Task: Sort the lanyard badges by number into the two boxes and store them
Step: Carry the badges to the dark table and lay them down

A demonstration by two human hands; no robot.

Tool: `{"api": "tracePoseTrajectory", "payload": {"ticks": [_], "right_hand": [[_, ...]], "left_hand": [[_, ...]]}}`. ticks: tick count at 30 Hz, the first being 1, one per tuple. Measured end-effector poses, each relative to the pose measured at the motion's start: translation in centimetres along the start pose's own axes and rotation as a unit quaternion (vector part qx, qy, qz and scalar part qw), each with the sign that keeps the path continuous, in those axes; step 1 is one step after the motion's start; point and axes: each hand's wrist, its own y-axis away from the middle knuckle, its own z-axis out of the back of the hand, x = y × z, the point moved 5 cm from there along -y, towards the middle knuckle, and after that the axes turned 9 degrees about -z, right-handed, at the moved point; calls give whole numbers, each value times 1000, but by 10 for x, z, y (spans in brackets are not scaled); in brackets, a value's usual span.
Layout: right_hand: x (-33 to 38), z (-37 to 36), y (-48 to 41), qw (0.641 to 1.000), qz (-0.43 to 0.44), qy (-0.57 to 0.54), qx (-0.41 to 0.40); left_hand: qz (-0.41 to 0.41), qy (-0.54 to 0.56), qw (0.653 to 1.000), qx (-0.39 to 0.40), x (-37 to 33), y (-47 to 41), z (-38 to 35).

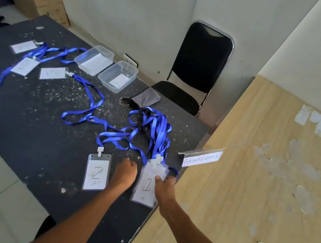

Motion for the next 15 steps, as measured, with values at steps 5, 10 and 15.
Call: {"api": "tracePoseTrajectory", "payload": {"ticks": [5, 10, 15], "right_hand": [[-6, -1, 8, 998, 9, 59, -30], [-7, 12, 24, 996, 41, 74, -28], [-17, 34, 56, 994, 63, 86, 0]], "left_hand": [[-6, 14, 1000, 19, 0, 20, -15], [-26, 32, 999, 14, 6, 33, -10], [-43, 32, 999, -3, 14, 76, 1]]}}
